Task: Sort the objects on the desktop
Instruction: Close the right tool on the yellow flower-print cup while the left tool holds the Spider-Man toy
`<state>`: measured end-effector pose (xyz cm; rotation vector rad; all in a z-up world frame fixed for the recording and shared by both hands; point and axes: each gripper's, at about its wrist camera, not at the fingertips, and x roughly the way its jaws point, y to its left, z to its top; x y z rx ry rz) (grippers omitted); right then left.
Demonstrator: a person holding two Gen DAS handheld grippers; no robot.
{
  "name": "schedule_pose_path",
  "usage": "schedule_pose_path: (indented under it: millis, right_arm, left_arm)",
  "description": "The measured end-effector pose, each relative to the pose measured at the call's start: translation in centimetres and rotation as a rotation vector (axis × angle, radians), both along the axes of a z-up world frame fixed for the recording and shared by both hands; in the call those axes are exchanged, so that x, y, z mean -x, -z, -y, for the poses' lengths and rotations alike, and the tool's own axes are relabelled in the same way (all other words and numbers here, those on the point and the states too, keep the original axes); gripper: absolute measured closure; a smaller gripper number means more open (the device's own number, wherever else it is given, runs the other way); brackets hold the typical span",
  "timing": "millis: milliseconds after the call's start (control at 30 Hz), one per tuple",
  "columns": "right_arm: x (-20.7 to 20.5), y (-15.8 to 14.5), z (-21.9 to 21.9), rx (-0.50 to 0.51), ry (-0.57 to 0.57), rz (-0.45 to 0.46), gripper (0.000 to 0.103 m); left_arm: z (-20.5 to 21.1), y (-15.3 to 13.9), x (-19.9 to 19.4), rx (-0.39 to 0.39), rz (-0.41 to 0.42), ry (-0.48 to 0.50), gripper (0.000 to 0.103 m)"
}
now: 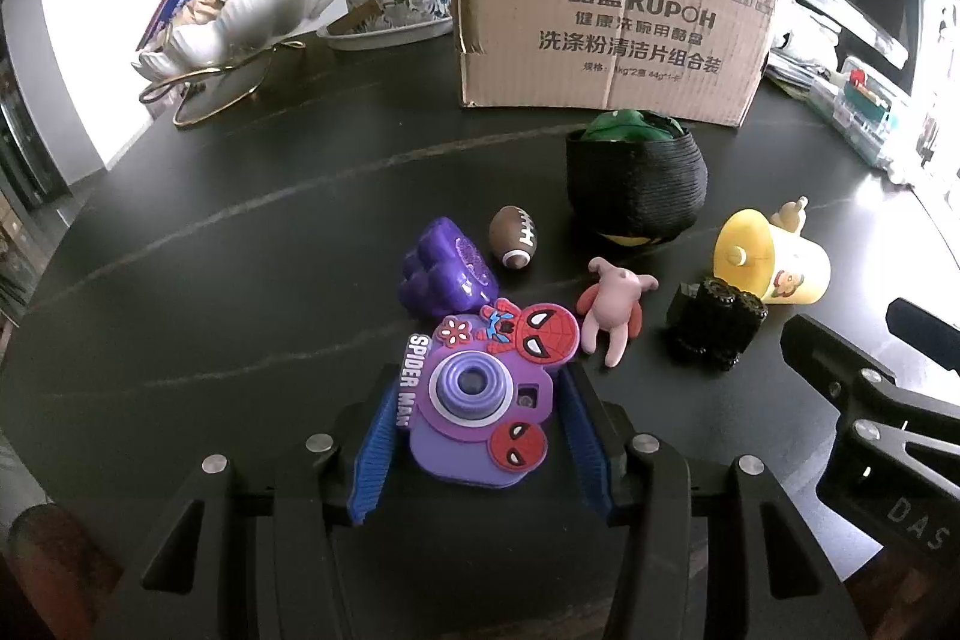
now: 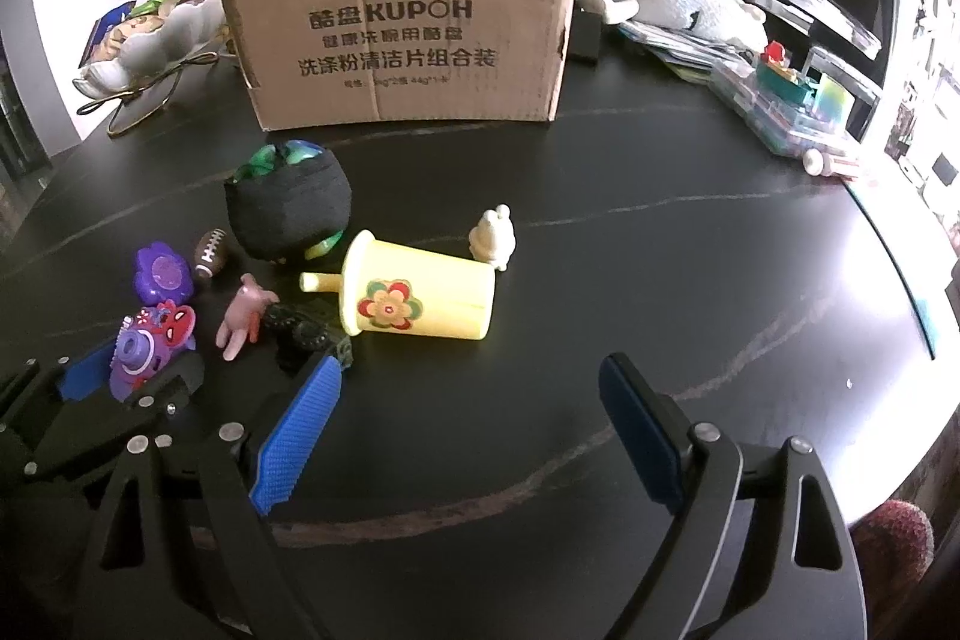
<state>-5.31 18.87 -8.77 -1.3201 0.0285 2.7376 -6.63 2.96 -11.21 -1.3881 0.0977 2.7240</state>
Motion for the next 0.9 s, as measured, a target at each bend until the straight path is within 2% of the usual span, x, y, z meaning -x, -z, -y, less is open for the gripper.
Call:
schedule_pose_path:
  millis: [133, 500, 733, 900]
  right_arm:
    - [0.1, -0.3, -0.1, 0.003, 0.014, -0.001, 0.016]
    - [1.3, -0.6, -1.1, 0.137, 0.068, -0.011, 0.016]
    - [2.5, -0.5, 0.4, 0.066, 0.023, -0.008, 0.016]
    - [3.1, 0.1, 0.0, 0.096, 0.031, 0.002, 0.016]
  left_arm:
    - [0.2, 0.1, 0.2, -0.011, 0.004, -0.009, 0.055]
    - [0.1, 0.1, 0.3, -0.004, 0.000, -0.018, 0.055]
    - [0.2, 0.1, 0.4, -0.008, 0.008, -0.011, 0.055]
    - [0.2, 0.0, 0.5, -0.009, 0.013, -0.006, 0.055]
